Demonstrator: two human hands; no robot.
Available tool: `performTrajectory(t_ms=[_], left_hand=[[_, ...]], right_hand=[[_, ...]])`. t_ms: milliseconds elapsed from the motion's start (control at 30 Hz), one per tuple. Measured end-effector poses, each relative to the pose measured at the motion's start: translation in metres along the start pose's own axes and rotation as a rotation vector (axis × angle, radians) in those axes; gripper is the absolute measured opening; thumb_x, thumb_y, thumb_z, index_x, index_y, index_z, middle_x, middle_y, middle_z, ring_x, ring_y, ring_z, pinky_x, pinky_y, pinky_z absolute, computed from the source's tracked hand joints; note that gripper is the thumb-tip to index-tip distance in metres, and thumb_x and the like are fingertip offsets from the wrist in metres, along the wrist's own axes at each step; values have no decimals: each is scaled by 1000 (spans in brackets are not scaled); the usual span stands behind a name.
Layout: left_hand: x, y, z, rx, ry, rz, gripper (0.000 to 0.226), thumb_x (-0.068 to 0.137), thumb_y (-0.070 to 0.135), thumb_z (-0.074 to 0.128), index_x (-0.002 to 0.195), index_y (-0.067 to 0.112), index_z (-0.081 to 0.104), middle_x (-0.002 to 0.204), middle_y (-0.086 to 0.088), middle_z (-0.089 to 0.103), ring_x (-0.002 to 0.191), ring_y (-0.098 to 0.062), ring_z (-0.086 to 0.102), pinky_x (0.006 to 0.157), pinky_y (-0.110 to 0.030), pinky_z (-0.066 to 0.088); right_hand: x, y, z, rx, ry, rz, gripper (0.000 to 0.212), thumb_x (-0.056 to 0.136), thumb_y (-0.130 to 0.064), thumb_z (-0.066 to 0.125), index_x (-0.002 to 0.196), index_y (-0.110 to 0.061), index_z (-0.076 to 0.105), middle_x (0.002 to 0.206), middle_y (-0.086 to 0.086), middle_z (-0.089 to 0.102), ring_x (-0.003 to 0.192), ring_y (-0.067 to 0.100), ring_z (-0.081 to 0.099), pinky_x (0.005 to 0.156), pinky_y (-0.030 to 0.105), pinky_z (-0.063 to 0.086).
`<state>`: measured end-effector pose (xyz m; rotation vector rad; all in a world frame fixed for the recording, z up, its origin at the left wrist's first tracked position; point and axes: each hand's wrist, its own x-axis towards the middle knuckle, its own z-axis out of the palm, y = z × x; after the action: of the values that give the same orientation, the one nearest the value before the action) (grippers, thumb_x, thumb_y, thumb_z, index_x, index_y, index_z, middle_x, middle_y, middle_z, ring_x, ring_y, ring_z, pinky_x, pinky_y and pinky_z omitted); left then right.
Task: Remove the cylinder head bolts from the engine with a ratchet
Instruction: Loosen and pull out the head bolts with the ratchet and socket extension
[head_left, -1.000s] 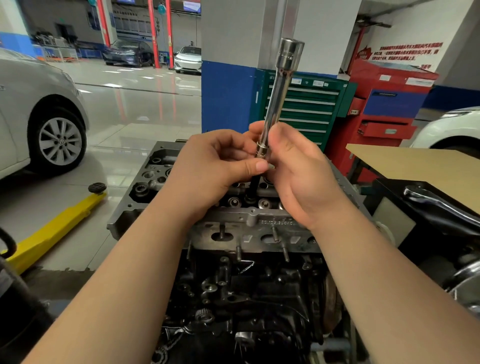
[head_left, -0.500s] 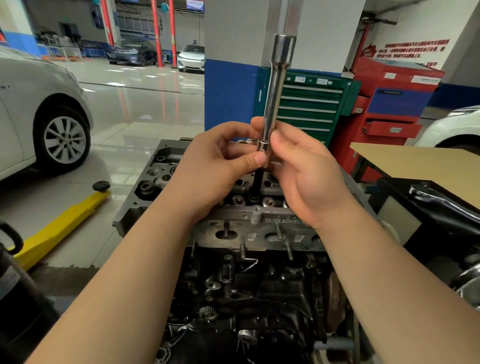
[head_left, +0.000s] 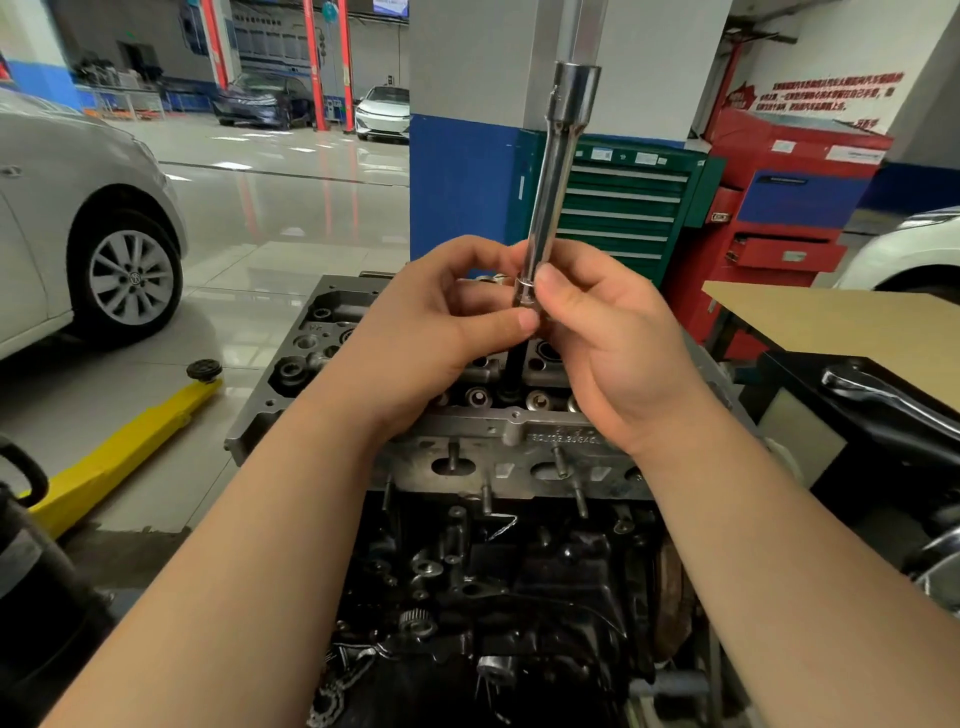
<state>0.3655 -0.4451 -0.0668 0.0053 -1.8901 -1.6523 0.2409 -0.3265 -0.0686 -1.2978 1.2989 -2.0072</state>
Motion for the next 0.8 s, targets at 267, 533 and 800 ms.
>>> performTrajectory(t_ms=[267, 533, 800], left_hand=[[3, -4, 0, 58, 110, 25, 42, 78, 6, 88, 117, 12, 74, 98, -12, 81, 97, -27, 78, 88, -35, 62], [3, -5, 4, 204, 142, 92, 35, 76, 14, 92, 105, 13, 73, 99, -10, 78, 93, -32, 74, 85, -43, 63], [2, -7, -1, 181, 111, 52, 17, 87, 9, 83, 103, 10, 76, 103, -10, 78, 102, -27, 75, 93, -38, 62]], right_hand=[[0, -2, 1, 6, 2, 19, 23, 101, -22, 58, 117, -16, 74, 116, 7, 75, 117, 30, 69, 105, 47, 52], [2, 1, 4, -72, 63, -20, 20, 89, -17, 75, 105, -15, 65, 102, 1, 69, 104, 27, 72, 96, 46, 58], [-1, -2, -1, -33, 36, 32, 25, 100, -21, 57, 115, -9, 73, 110, 12, 75, 113, 30, 69, 108, 50, 51]])
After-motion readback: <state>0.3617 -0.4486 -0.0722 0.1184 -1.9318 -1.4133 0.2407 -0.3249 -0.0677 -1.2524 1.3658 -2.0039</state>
